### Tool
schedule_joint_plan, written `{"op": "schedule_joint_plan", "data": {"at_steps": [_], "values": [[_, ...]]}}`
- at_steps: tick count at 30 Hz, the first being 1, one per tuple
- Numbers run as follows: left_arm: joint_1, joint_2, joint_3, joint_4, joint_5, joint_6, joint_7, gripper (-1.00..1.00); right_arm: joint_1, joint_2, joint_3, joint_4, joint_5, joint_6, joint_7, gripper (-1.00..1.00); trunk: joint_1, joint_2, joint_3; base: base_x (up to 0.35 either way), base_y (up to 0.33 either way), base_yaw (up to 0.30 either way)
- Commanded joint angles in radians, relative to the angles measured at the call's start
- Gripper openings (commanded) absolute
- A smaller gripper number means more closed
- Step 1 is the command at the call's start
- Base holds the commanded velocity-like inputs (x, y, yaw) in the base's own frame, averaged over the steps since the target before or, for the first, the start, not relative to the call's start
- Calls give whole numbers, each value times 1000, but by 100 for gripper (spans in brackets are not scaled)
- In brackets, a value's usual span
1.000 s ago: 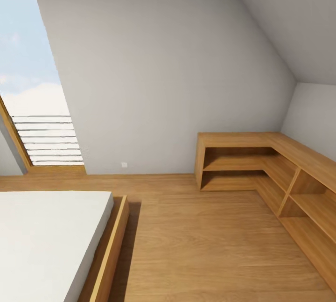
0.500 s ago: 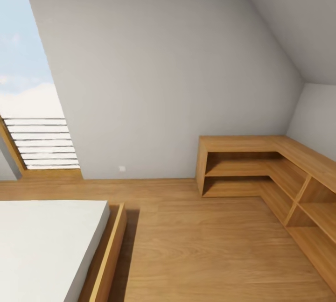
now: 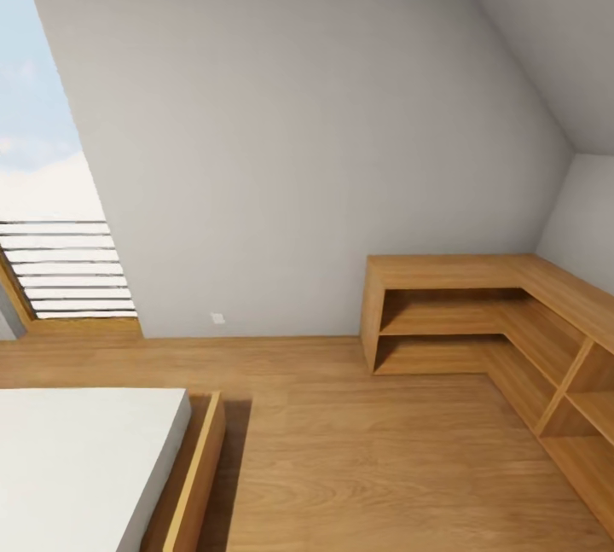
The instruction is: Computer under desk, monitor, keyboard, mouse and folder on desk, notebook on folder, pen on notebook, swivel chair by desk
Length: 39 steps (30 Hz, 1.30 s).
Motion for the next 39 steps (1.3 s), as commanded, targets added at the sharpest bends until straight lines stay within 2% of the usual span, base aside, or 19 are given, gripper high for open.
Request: {"op": "schedule_joint_plan", "data": {"at_steps": [1, 16, 29, 39], "values": [[0, 0, -3, -1, 8, -3, 5, 100, -1, 0, 9, 0, -7, -2, -4, 100, 1, -1, -1, 322, 0, 0], [0, 0, -3, 14, 8, -4, 5, 100, -1, 0, 9, 0, -7, -2, -4, 100, 1, -1, -1, 322, -69, -31], [0, 0, -3, 14, 8, -4, 5, 100, -1, 0, 9, 0, -6, -2, -4, 100, 1, -1, 5, 321, -145, -221], [0, 0, -3, 14, 8, -4, 5, 100, -1, 0, 9, 0, -6, -2, -4, 100, 1, -1, 10, 326, -37, -245]]}}
